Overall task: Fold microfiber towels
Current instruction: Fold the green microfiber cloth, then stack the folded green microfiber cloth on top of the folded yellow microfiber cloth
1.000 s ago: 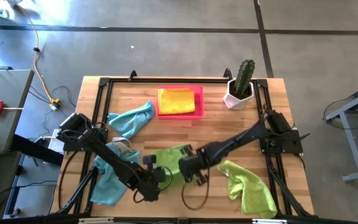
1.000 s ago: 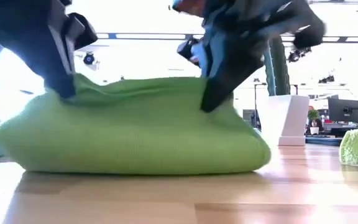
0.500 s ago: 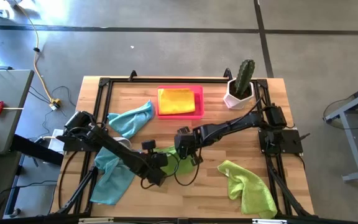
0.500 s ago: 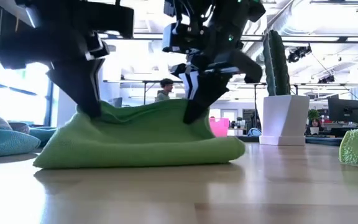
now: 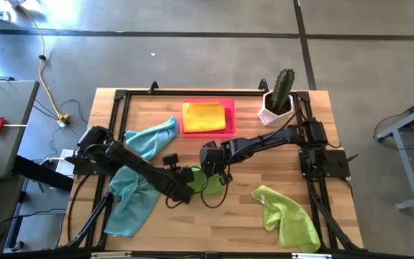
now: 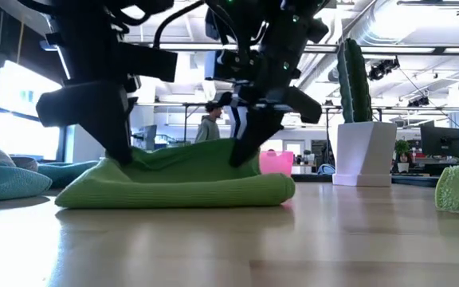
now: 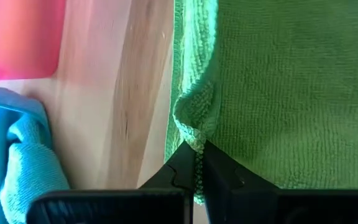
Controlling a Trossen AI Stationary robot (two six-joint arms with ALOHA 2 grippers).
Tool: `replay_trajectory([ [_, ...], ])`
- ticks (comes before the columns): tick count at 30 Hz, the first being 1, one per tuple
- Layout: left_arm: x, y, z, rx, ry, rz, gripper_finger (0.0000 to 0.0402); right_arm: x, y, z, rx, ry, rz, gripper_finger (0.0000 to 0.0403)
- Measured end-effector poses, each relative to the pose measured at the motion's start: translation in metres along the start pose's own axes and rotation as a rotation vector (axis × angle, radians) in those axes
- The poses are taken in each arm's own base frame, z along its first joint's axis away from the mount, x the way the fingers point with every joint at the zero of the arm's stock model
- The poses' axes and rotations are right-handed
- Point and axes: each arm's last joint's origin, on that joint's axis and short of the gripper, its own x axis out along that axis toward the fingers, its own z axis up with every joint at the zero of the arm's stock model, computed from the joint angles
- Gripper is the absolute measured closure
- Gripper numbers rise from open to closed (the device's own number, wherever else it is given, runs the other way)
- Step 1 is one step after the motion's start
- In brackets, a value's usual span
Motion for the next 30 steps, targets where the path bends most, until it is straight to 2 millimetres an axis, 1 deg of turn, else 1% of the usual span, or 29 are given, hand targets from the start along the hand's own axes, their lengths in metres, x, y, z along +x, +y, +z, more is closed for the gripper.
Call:
replay_trajectory([
  [3, 0.002, 0.003, 0.002, -0.008, -0.003, 0.018, 0.0393, 0.004, 0.001, -0.001, -0.026, 0.007, 0.002, 0.0364],
  [6, 0.002, 0.004, 0.002, 0.001, -0.026, 0.052, 0.0376, 0.005, 0.000, -0.001, -0.037, 0.024, -0.028, 0.0326],
  [9, 0.002, 0.004, 0.002, 0.029, -0.034, 0.063, 0.0346, 0.004, -0.002, -0.002, -0.046, 0.068, -0.111, 0.0289],
  [12, 0.002, 0.005, 0.003, 0.034, -0.035, 0.069, 0.0310, 0.001, -0.002, -0.002, -0.050, 0.109, -0.206, 0.0261],
  [15, 0.002, 0.007, 0.002, 0.037, -0.035, 0.092, 0.0276, 0.000, -0.001, -0.002, -0.062, 0.169, -0.295, 0.0244],
  [17, 0.002, 0.009, 0.001, 0.043, -0.031, 0.117, 0.0258, -0.001, 0.001, -0.003, -0.065, 0.199, -0.324, 0.0239],
  [20, 0.002, 0.011, -0.001, 0.052, -0.007, 0.141, 0.0243, -0.004, 0.004, -0.004, -0.005, 0.186, -0.276, 0.0238],
  [25, -0.003, 0.018, -0.006, 0.063, 0.027, 0.167, 0.0242, -0.007, 0.012, -0.005, 0.114, 0.127, -0.045, 0.0238],
  [28, -0.014, 0.028, -0.011, 0.057, 0.075, 0.168, 0.0249, -0.012, 0.016, -0.007, 0.153, 0.134, 0.023, 0.0238],
  [30, -0.023, 0.038, -0.017, 0.038, 0.113, 0.173, 0.0254, -0.017, 0.018, -0.010, 0.173, 0.169, 0.040, 0.0238],
])
